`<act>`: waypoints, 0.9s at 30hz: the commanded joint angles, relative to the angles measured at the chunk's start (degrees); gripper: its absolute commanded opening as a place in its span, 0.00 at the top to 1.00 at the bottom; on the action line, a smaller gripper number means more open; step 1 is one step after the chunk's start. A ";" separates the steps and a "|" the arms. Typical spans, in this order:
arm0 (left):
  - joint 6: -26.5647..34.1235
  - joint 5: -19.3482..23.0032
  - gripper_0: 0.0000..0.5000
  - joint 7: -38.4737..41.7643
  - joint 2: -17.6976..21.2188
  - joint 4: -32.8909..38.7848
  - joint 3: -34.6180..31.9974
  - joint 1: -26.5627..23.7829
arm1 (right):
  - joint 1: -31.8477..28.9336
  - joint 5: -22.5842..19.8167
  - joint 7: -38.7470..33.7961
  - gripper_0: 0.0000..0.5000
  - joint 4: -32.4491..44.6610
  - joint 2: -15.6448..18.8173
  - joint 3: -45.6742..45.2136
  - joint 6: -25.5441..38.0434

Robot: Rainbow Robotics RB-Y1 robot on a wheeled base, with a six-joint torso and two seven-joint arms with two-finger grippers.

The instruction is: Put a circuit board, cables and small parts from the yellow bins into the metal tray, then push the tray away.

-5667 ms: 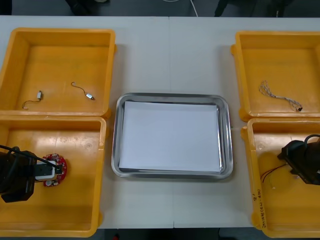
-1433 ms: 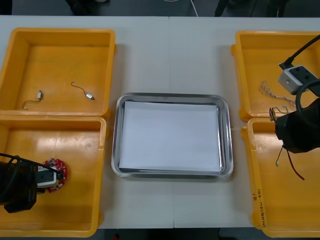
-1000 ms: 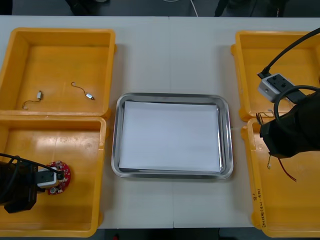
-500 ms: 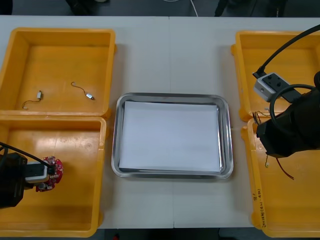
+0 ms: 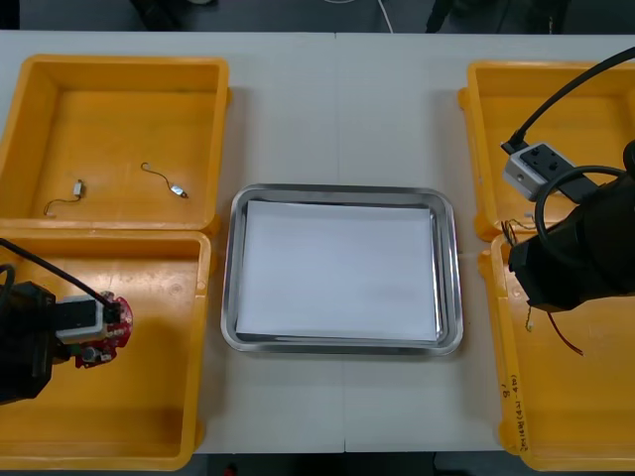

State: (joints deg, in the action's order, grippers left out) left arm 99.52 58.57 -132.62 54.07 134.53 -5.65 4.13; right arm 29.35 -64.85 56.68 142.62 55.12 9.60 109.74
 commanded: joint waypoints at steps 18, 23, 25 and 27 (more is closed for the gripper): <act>10.48 -0.65 1.00 29.18 -8.54 7.41 6.96 -15.12 | 3.96 2.09 5.02 1.00 -1.55 -0.54 3.32 0.26; 10.48 -2.24 1.00 36.03 -9.42 8.55 12.33 -18.72 | 3.96 2.09 5.02 1.00 -1.55 -0.54 3.32 0.26; 10.48 -3.56 1.00 38.58 -9.95 8.91 14.61 -20.22 | 4.05 2.18 5.02 1.00 -1.55 -0.54 3.32 0.26; 10.48 -5.05 1.00 40.87 -10.74 9.08 17.07 -21.71 | 3.96 2.36 5.02 1.00 -1.55 -0.54 3.23 0.26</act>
State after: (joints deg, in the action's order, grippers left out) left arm 109.54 55.69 -92.99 45.43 141.28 7.79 -13.53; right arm 31.49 -63.15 60.34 141.04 54.99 12.37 109.74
